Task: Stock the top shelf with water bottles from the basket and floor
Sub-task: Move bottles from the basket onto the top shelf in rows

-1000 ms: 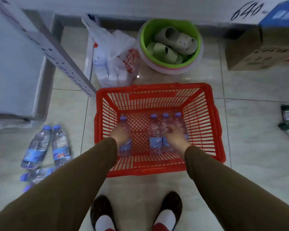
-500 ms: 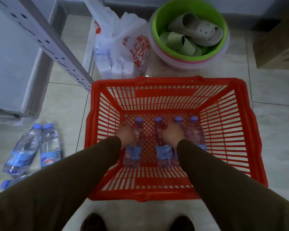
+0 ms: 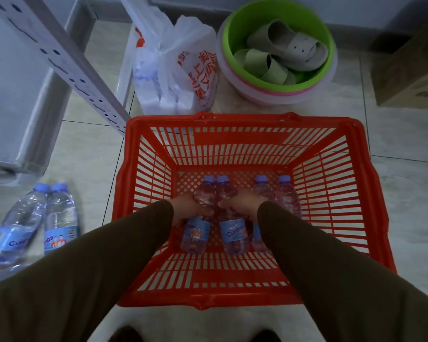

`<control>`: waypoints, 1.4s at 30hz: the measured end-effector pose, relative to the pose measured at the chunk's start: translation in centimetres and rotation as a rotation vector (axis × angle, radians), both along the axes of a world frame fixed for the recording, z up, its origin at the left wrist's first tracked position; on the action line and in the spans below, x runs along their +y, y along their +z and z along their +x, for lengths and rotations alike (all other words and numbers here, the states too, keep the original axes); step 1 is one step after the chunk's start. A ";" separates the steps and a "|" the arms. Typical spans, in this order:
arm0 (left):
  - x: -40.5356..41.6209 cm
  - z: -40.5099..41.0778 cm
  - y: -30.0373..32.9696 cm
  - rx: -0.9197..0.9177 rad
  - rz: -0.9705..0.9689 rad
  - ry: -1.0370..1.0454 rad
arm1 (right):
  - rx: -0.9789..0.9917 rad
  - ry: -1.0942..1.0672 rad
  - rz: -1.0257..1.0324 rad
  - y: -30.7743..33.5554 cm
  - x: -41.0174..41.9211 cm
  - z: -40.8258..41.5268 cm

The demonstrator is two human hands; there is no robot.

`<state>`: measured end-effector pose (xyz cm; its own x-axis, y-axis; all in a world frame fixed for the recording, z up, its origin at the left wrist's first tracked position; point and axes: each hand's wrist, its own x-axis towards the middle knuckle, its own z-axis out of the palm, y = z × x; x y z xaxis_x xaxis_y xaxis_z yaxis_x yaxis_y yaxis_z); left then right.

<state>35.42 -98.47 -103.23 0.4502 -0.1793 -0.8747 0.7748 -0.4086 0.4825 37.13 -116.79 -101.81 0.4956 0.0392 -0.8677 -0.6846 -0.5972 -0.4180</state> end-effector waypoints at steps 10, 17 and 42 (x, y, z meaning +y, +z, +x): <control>-0.4 -1.4 6.8 -0.232 -0.089 0.078 | -0.221 -0.264 0.180 5.0 -0.9 -3.4; 0.0 -1.2 25.2 -0.406 -0.047 0.147 | -0.430 -0.341 0.216 23.9 -2.9 -3.9; -7.6 -1.9 93.9 -1.095 -0.252 0.271 | -1.254 -0.219 0.482 100.0 -12.4 2.2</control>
